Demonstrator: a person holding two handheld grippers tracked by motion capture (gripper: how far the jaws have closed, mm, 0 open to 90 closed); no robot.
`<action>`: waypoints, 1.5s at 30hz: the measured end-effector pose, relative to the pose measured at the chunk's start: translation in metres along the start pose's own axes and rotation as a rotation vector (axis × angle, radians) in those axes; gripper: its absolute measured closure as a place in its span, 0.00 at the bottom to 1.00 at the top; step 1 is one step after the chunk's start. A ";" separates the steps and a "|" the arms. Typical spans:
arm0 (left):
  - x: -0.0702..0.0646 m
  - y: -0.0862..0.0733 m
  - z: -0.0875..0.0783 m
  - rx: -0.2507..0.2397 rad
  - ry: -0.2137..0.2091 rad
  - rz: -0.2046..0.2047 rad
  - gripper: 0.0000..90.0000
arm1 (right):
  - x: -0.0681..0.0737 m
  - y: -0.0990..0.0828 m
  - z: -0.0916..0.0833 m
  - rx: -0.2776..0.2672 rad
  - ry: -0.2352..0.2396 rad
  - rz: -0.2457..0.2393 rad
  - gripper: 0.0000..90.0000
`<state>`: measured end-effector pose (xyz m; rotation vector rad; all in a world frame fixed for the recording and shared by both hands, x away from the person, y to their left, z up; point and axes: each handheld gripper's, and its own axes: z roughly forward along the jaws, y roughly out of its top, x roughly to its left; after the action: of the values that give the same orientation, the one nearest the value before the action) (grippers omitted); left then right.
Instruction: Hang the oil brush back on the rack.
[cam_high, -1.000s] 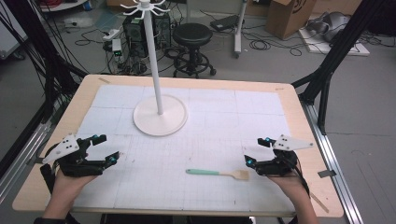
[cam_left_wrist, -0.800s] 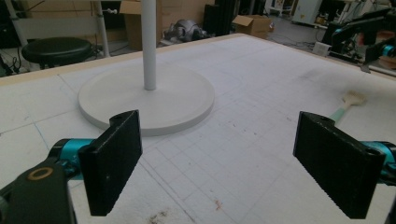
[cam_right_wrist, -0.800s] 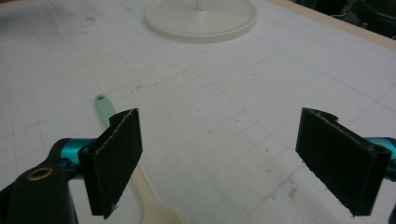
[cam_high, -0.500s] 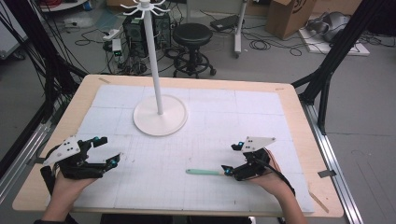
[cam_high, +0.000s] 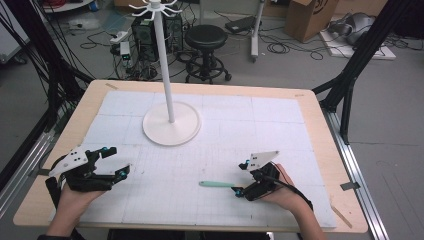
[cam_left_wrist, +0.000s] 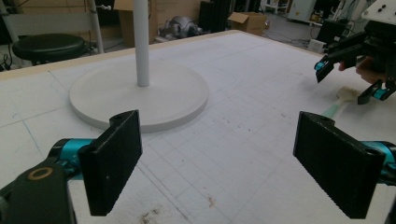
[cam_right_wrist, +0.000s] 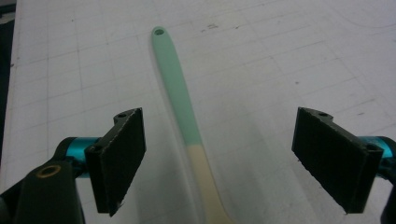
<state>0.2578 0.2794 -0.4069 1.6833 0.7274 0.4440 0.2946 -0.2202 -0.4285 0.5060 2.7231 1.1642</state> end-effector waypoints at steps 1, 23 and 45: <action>0.000 -0.001 0.001 0.004 -0.001 0.000 0.18 | 0.000 0.000 0.002 0.013 0.014 -0.018 0.26; -0.001 0.000 0.001 0.004 0.000 -0.004 0.18 | 0.000 -0.002 0.008 0.097 0.052 -0.043 0.72; -0.002 0.000 0.000 0.007 -0.003 -0.004 0.19 | 0.000 -0.001 0.007 0.105 0.053 0.013 0.92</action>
<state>0.2563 0.2777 -0.4071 1.6889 0.7310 0.4369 0.2959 -0.2156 -0.4342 0.5135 2.8423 1.0572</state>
